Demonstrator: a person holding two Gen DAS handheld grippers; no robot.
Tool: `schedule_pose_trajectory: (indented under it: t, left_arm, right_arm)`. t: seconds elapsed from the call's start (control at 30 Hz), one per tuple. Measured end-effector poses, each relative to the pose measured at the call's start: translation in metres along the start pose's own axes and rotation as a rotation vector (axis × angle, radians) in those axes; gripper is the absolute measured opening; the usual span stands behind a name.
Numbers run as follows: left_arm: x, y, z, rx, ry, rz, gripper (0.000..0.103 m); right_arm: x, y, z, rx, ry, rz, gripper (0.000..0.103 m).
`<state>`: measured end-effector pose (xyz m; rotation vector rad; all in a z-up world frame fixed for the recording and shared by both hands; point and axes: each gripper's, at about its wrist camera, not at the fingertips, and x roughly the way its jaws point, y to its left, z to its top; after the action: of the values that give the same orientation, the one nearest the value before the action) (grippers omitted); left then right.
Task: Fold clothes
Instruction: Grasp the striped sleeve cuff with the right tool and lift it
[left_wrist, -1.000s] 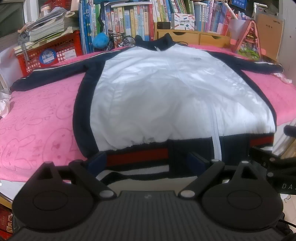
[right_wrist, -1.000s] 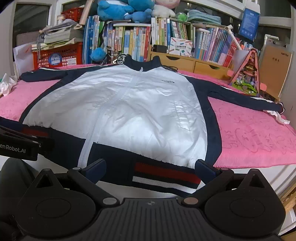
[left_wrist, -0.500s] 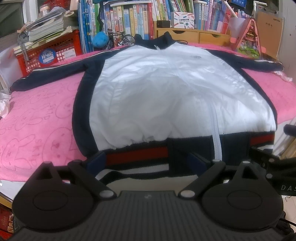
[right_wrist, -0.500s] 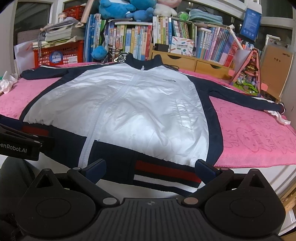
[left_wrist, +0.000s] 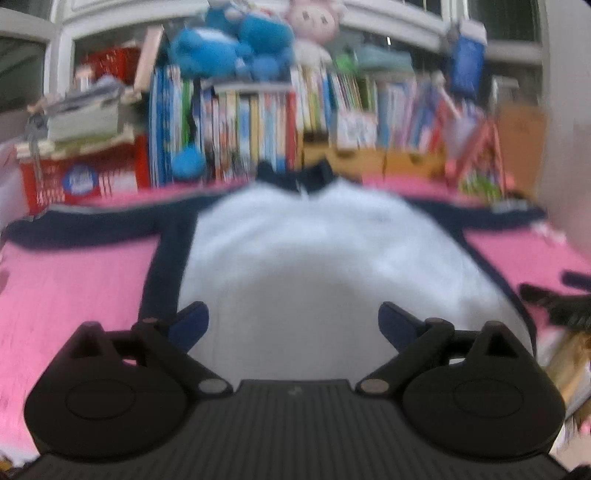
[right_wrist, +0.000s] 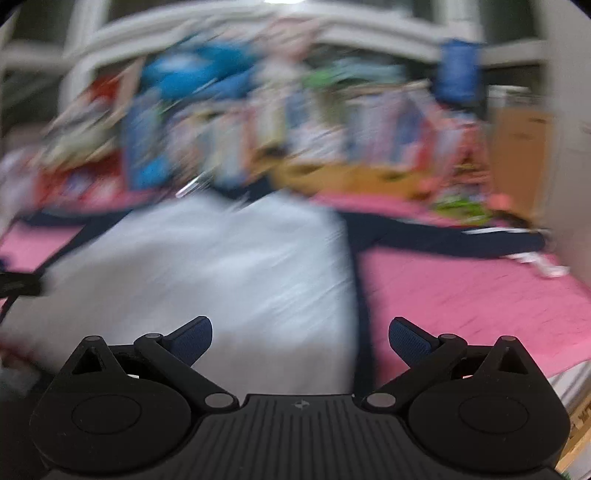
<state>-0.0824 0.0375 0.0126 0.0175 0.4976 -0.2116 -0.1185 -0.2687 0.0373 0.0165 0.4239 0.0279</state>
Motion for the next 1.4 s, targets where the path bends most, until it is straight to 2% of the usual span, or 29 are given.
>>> schedule_pose_trajectory:
  t: [0.1, 0.27, 0.4, 0.57, 0.63, 0.8, 0.87, 0.9, 1.0, 1.03, 1.13, 1.2, 1.3, 1.4]
  left_arm:
    - [0.031, 0.011, 0.017, -0.033, 0.007, 0.035, 0.1]
    - [0.079, 0.046, 0.025, -0.201, 0.001, 0.056, 0.1]
    - [0.104, 0.061, 0.024, -0.207, -0.002, 0.098, 0.1]
    - [0.124, 0.063, 0.016, -0.191, 0.069, 0.094, 0.1]
    - [0.129, 0.06, 0.016, -0.171, 0.093, 0.103, 0.1]
    - [0.14, 0.054, 0.015, -0.118, 0.152, 0.123, 0.103]
    - [0.145, 0.051, 0.015, -0.097, 0.176, 0.132, 0.103]
    - [0.147, 0.05, 0.015, -0.087, 0.188, 0.136, 0.103]
    - [0.153, 0.047, 0.015, -0.061, 0.216, 0.145, 0.103]
    - [0.153, 0.047, 0.014, -0.061, 0.216, 0.145, 0.103]
    - [0.154, 0.048, 0.014, -0.061, 0.216, 0.143, 0.103]
    - [0.155, 0.049, 0.014, -0.061, 0.216, 0.143, 0.103]
    - [0.155, 0.049, 0.014, -0.063, 0.215, 0.14, 0.103]
    - [0.155, 0.05, 0.015, -0.069, 0.212, 0.137, 0.103]
  right_arm:
    - [0.025, -0.071, 0.024, 0.19, -0.061, -0.065, 0.103]
    - [0.077, -0.198, 0.054, 0.466, -0.131, -0.156, 0.1]
    - [0.131, -0.265, 0.072, 0.573, -0.127, -0.206, 0.095]
    - [0.2, -0.342, 0.09, 0.711, -0.128, -0.308, 0.093]
    - [0.223, -0.364, 0.093, 0.724, -0.108, -0.349, 0.093]
    - [0.284, -0.397, 0.101, 0.666, 0.01, -0.47, 0.093]
    - [0.306, -0.405, 0.103, 0.658, 0.063, -0.5, 0.079]
    - [0.314, -0.407, 0.103, 0.656, 0.082, -0.499, 0.064]
    - [0.323, -0.405, 0.106, 0.672, 0.08, -0.448, 0.033]
    - [0.321, -0.4, 0.109, 0.678, 0.063, -0.439, 0.029]
    - [0.297, -0.363, 0.125, 0.56, -0.058, -0.448, 0.023]
    - [0.273, -0.328, 0.135, 0.516, -0.151, -0.401, 0.022]
    - [0.245, -0.259, 0.156, 0.454, -0.234, -0.237, 0.022]
    - [0.241, -0.155, 0.185, 0.278, -0.241, -0.029, 0.022]
